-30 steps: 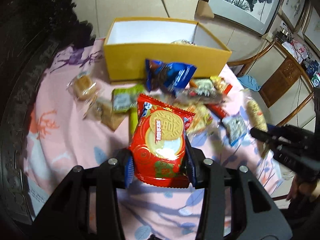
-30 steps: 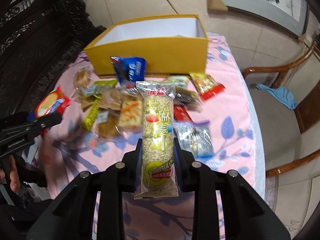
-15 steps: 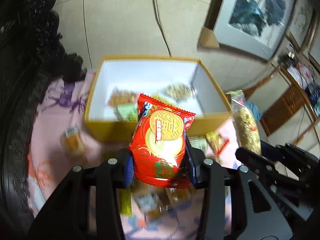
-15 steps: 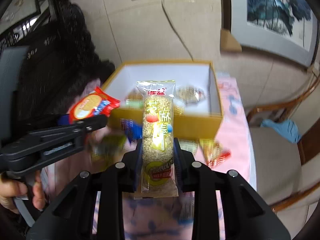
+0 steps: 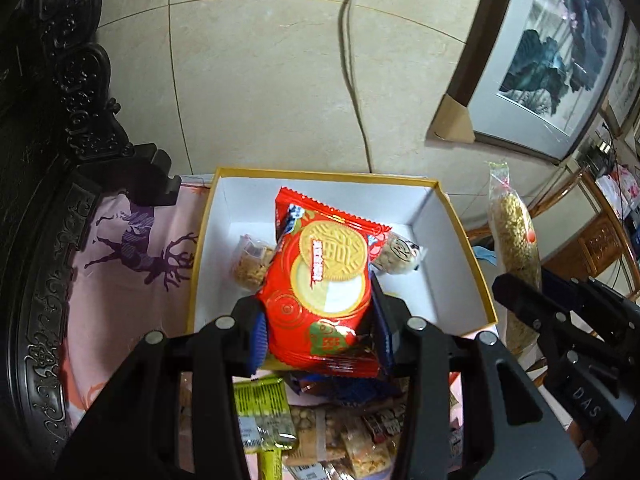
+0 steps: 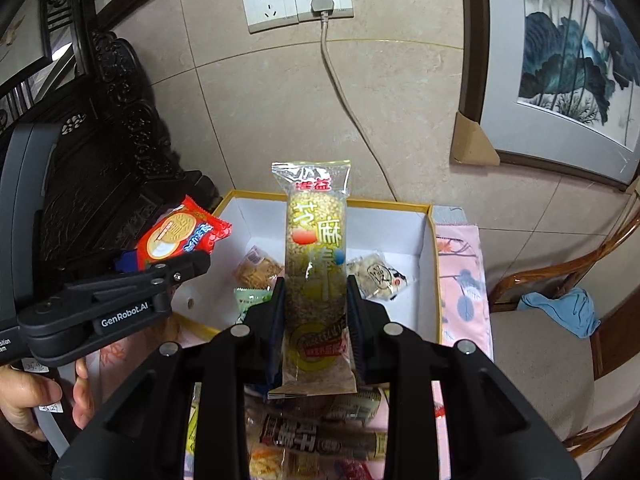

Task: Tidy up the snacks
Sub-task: 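Carry both snacks over the yellow box and open both tools, then grasp the yellow bar with the left tool while the right tool grasps a white-purple bag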

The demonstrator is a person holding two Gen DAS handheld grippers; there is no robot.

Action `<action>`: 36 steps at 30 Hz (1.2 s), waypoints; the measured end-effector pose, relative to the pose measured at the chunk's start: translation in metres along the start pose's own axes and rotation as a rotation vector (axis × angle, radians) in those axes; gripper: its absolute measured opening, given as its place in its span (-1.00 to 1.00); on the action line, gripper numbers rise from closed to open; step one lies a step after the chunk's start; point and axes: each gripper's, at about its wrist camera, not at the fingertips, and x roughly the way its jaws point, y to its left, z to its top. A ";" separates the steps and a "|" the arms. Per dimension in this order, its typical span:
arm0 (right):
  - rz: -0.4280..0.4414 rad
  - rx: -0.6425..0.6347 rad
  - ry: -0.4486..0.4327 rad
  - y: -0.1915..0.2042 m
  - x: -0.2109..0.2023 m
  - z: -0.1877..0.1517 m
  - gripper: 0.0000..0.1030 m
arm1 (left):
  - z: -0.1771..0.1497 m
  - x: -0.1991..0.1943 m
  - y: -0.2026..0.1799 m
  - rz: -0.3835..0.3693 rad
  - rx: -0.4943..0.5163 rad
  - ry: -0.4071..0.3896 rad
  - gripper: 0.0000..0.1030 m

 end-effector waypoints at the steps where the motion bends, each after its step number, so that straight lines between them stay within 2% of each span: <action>1: 0.001 -0.001 0.001 0.000 0.002 0.001 -0.44 | 0.003 0.003 0.002 0.002 -0.003 0.003 -0.17; 4: -0.003 -0.003 -0.001 0.002 0.009 0.009 -0.44 | 0.009 0.007 0.005 0.007 -0.010 0.004 -0.16; 6: -0.017 0.005 0.004 0.001 0.013 0.016 -0.42 | 0.015 0.009 0.006 0.016 -0.017 0.004 0.00; 7: -0.023 0.006 0.012 0.001 0.016 0.019 -0.40 | 0.019 0.009 0.007 0.026 -0.023 0.001 0.49; 8: -0.031 0.006 0.016 0.001 0.017 0.022 -0.33 | 0.022 0.008 0.007 0.045 -0.025 -0.003 0.87; 9: -0.045 0.001 0.005 0.000 0.014 0.026 -0.23 | 0.025 0.005 0.007 0.081 -0.026 -0.017 0.93; 11: -0.065 -0.011 -0.029 -0.001 0.006 0.028 0.02 | 0.029 -0.002 0.007 0.140 -0.020 -0.055 0.94; 16: -0.080 -0.007 -0.028 -0.010 -0.008 0.023 0.13 | 0.027 -0.012 0.010 0.173 -0.017 -0.056 0.96; 17: -0.080 -0.001 -0.022 -0.013 -0.011 0.020 0.19 | 0.025 -0.014 0.012 0.180 -0.020 -0.048 0.96; 19: -0.079 0.004 -0.005 -0.019 -0.014 0.011 0.19 | 0.016 -0.020 0.014 0.201 -0.019 -0.028 0.96; 22: -0.099 0.013 0.066 -0.031 -0.017 -0.026 0.20 | -0.012 -0.028 0.019 0.217 -0.022 0.000 0.96; 24: -0.130 0.010 0.155 -0.039 -0.012 -0.070 0.20 | -0.040 -0.033 0.026 0.200 -0.030 0.014 0.96; 26: -0.118 0.015 0.249 -0.044 -0.004 -0.114 0.20 | -0.077 -0.037 0.038 0.193 -0.052 0.036 0.96; 30: -0.125 0.032 0.413 -0.052 0.012 -0.204 0.20 | -0.148 -0.035 0.067 0.194 -0.127 0.138 0.96; 33: -0.121 0.057 0.449 -0.054 0.021 -0.231 0.20 | -0.183 -0.032 0.089 0.220 -0.163 0.208 0.96; 36: -0.130 0.051 0.437 -0.056 0.029 -0.234 0.20 | -0.204 -0.032 0.103 0.248 -0.192 0.242 0.96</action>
